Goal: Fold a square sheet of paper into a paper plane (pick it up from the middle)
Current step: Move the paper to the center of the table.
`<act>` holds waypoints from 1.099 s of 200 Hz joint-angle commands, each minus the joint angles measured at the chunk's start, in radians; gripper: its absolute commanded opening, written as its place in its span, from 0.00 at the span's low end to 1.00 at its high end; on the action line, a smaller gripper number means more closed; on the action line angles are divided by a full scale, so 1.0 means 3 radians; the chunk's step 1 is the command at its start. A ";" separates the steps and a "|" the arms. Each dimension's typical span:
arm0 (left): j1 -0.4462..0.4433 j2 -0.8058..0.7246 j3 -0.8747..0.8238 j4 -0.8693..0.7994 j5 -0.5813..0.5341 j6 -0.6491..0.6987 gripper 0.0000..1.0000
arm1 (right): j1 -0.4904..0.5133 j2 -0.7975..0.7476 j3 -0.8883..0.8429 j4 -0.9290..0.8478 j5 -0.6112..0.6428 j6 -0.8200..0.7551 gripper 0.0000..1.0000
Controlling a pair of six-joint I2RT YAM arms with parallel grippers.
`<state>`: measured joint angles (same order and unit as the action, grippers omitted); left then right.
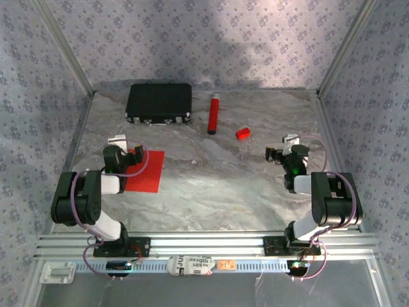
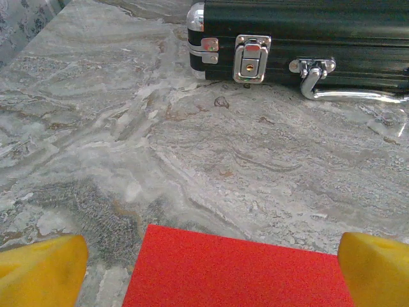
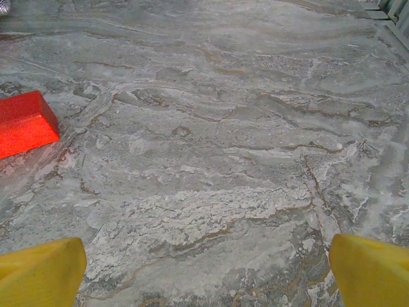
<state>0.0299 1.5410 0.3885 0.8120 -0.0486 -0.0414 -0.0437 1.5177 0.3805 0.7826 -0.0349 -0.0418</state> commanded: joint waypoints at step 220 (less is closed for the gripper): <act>-0.0062 -0.0023 -0.0016 0.0199 0.0054 0.0079 1.00 | 0.0004 -0.0003 0.0056 0.0004 0.0120 0.0037 0.99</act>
<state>0.0166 1.5410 0.3805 0.8486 -0.0048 -0.0158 -0.0444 1.5177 0.3809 0.7826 -0.0219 -0.0399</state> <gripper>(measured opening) 0.998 0.992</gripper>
